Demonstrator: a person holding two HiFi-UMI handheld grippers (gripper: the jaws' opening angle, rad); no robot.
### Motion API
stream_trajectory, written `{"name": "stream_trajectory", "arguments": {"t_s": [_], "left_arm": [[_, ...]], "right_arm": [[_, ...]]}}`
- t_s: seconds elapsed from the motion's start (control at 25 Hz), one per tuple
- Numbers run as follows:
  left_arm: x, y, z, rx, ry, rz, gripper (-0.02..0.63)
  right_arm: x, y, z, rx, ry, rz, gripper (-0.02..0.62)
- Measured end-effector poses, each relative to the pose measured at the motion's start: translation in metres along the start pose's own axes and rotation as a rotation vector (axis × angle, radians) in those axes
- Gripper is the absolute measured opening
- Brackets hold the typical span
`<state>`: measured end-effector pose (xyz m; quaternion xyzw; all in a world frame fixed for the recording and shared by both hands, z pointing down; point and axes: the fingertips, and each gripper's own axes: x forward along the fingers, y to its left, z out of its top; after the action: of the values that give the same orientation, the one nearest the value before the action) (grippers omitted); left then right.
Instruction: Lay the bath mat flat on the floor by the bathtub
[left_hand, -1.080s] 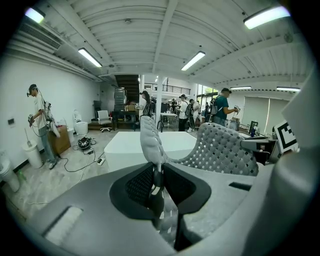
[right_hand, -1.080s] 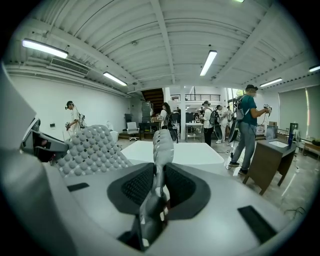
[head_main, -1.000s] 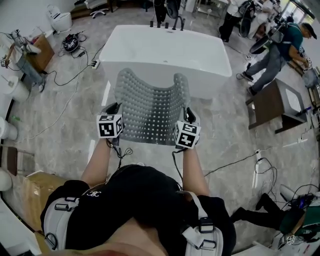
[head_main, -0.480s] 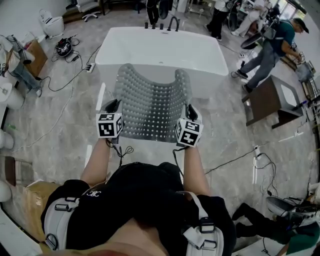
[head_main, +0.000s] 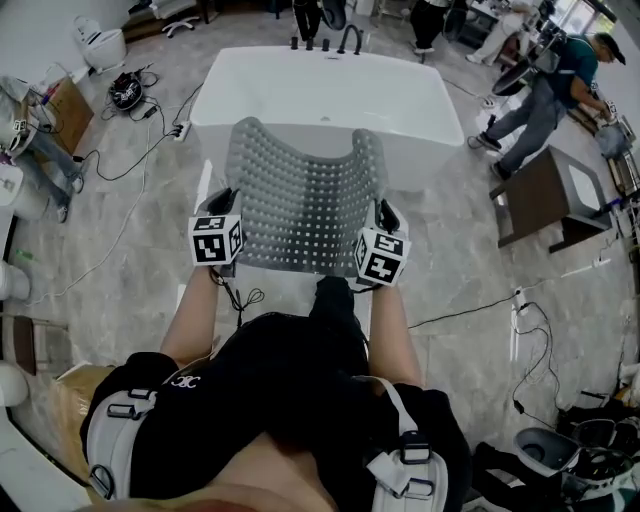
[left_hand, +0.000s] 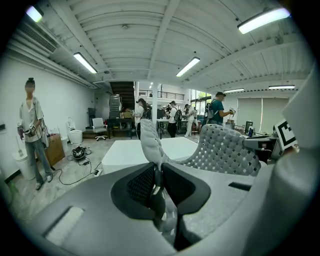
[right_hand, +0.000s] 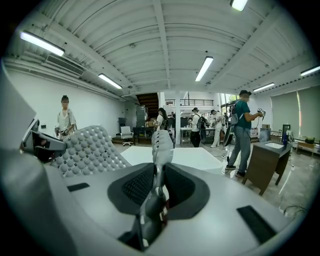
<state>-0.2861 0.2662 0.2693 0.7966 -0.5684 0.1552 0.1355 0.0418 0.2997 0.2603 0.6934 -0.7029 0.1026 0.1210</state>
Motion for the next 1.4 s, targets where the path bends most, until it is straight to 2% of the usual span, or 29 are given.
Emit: {"name": "stream_trajectory", "arguments": {"t_s": [0.24, 0.48, 1.0, 1.24, 1.4], "left_arm": [[0.038, 0.002, 0.008, -0.011, 0.004, 0.006, 0.055], [0.102, -0.005, 0.023, -0.006, 0.038, 0.023, 0.055], [0.255, -0.009, 0.055, -0.043, 0.172, 0.062, 0.057], [0.303, 0.002, 0.061, -0.062, 0.229, 0.112, 0.058], [0.323, 0.014, 0.059, -0.103, 0.255, 0.132, 0.058]], "right_arm": [[0.043, -0.018, -0.002, 0.027, 0.001, 0.008, 0.071], [0.105, -0.049, 0.001, 0.045, 0.025, 0.029, 0.071], [0.263, -0.11, 0.016, 0.028, 0.154, 0.089, 0.071], [0.323, -0.124, 0.019, 0.026, 0.199, 0.137, 0.071], [0.353, -0.127, 0.013, 0.007, 0.234, 0.162, 0.071]]}}
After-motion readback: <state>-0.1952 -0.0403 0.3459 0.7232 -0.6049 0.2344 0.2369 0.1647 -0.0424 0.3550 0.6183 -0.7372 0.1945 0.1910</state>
